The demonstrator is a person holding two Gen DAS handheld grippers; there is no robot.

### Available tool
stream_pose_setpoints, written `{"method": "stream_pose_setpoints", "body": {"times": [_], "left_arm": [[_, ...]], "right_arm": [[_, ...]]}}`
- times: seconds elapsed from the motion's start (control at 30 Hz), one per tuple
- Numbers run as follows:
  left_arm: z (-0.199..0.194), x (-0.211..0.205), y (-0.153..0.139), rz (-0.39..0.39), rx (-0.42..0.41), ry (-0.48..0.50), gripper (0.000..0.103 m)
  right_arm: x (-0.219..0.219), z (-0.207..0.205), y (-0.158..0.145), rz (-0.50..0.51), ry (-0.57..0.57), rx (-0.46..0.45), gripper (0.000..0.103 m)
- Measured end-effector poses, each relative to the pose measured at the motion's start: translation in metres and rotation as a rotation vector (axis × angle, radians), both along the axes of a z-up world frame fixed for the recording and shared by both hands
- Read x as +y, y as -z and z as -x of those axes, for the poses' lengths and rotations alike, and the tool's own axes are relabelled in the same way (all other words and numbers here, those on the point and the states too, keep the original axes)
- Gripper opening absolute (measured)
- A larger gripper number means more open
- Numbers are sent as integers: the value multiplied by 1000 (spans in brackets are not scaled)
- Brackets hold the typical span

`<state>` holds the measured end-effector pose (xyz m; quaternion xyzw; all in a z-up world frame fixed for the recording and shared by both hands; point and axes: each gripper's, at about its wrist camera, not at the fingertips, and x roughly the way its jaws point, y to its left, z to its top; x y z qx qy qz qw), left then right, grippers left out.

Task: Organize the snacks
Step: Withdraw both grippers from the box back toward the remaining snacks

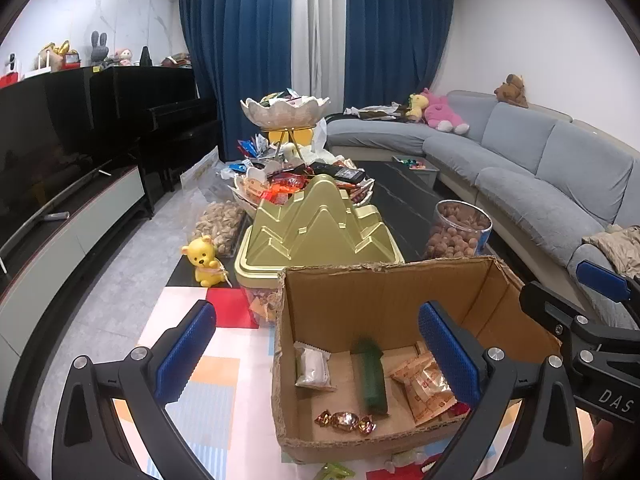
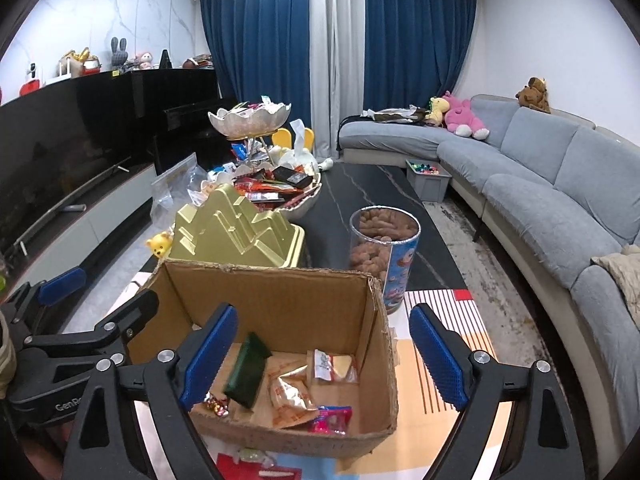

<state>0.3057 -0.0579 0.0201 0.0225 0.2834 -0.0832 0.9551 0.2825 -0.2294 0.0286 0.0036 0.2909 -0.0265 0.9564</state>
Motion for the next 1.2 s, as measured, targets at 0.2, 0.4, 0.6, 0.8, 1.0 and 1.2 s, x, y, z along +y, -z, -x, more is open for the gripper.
{"method": "stream_pose_setpoints", "body": {"times": [0.2, 0.4, 0.6, 0.8, 1.0, 1.2], "left_arm": [[9, 2, -5, 0, -7, -3, 103], [22, 5, -12, 2, -21, -6, 103], [36, 6, -19, 3, -32, -1, 103], [50, 6, -24, 5, -43, 2, 103], [60, 6, -28, 5, -49, 3, 103], [70, 6, -28, 0, -49, 7, 103]], "right_arm": [[2, 8, -4, 0, 1, -8, 89], [4, 21, -10, 0, -2, -21, 89], [4, 36, -19, -3, -1, -41, 89], [3, 49, -26, -3, 1, -55, 89], [4, 62, -31, -3, -5, -67, 89], [6, 71, -30, -6, -4, -66, 89]]}}
